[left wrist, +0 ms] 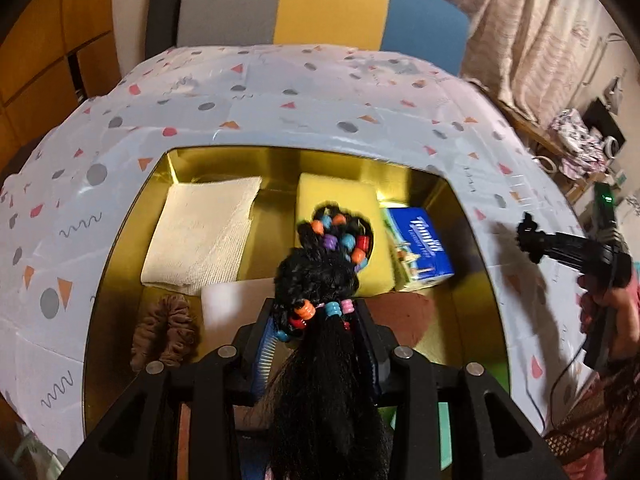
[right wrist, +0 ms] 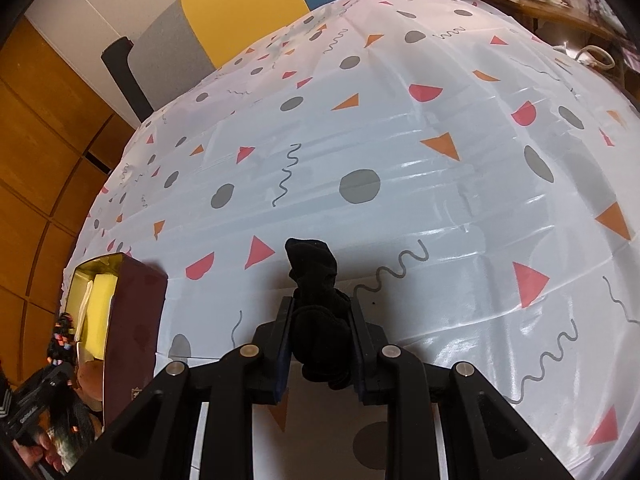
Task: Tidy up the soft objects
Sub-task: 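Carry the beaded hair piece over the gold tray with the left tool while the right tool holds the scrunchie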
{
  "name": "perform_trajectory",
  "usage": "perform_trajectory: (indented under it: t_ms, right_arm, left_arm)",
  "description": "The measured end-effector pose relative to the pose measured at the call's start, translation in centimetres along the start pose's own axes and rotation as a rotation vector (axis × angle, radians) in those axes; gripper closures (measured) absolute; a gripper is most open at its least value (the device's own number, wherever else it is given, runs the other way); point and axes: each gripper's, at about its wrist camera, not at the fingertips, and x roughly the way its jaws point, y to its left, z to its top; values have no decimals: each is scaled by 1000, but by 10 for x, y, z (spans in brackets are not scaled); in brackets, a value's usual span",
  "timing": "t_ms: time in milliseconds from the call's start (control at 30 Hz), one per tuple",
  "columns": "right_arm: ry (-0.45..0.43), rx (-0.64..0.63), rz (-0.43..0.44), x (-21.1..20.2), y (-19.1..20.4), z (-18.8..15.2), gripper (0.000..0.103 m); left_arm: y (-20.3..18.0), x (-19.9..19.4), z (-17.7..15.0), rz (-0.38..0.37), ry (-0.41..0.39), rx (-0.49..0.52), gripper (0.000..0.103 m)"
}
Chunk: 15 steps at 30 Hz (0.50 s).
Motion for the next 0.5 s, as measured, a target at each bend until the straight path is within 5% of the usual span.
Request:
perform_trajectory:
  t_ms: [133, 333, 500]
  right_arm:
    - [-14, 12, 1, -3, -2, 2, 78]
    - [-34, -20, 0, -7, 5, 2, 78]
    - [-50, -25, 40, -13, 10, -2, 78]
  left_arm:
    - [-6, 0, -7, -18, 33, 16, 58]
    - [3, -26, -23, 23, -49, 22, 57]
    - [17, -48, -34, -78, -130, -46, 57]
